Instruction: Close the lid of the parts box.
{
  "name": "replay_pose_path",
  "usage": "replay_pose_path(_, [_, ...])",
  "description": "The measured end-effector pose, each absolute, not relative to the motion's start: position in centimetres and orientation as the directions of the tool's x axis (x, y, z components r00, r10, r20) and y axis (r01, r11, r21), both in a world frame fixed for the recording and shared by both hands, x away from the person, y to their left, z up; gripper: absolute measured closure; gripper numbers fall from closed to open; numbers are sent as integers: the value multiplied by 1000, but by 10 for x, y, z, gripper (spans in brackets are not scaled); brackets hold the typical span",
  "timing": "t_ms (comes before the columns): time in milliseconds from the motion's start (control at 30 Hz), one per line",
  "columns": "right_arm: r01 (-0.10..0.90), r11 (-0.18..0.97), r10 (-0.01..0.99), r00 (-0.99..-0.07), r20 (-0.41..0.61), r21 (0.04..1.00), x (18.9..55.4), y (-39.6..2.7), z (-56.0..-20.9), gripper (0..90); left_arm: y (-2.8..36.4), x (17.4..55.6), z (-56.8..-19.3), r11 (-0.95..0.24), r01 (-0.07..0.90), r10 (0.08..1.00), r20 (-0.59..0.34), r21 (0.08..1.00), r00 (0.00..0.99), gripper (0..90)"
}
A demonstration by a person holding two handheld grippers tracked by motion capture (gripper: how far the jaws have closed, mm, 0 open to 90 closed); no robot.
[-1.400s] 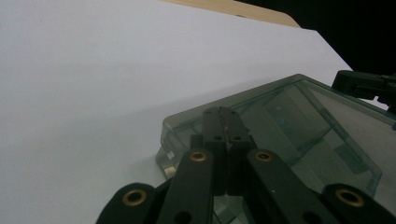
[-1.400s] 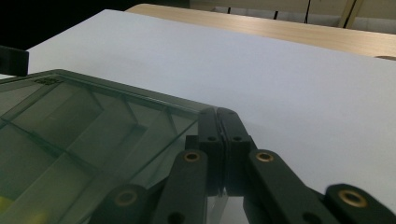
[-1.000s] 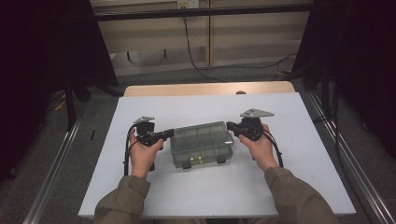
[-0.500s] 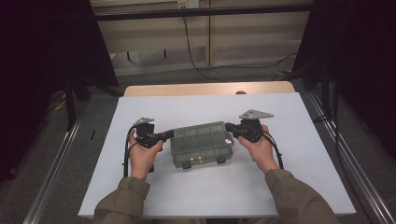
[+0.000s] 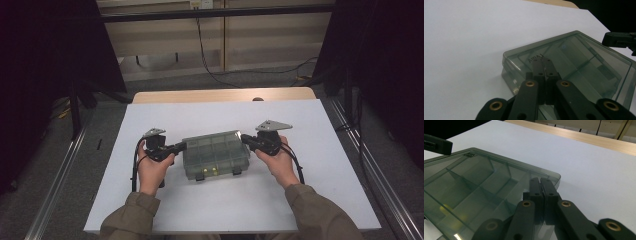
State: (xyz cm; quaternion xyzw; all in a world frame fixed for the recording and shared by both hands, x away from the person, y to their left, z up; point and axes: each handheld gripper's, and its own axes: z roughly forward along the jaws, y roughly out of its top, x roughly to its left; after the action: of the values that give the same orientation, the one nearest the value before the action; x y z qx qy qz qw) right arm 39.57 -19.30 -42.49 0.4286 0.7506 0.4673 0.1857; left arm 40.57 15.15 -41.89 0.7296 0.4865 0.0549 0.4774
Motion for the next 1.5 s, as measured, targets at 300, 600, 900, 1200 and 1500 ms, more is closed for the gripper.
replay_pose_path(300, [468,211,806,-580,118,858,388,-195,-428,886,152,398,-421,-83,653,756,-379,753,534,900])
replay_pose_path(600, [461,219,800,-589,112,860,383,-195,-429,885,151,395,-421,-100,645,751,-368,758,549,900])
replay_pose_path(900, [457,225,798,-593,106,861,380,-196,-429,885,150,392,-422,-107,639,747,-362,762,557,900])
replay_pose_path(1200, [455,226,794,-598,108,861,377,-195,-430,885,150,390,-423,-111,636,746,-359,764,561,900])
replay_pose_path(1500, [452,233,791,-603,103,861,375,-195,-431,883,150,387,-424,-117,631,746,-352,767,566,900])
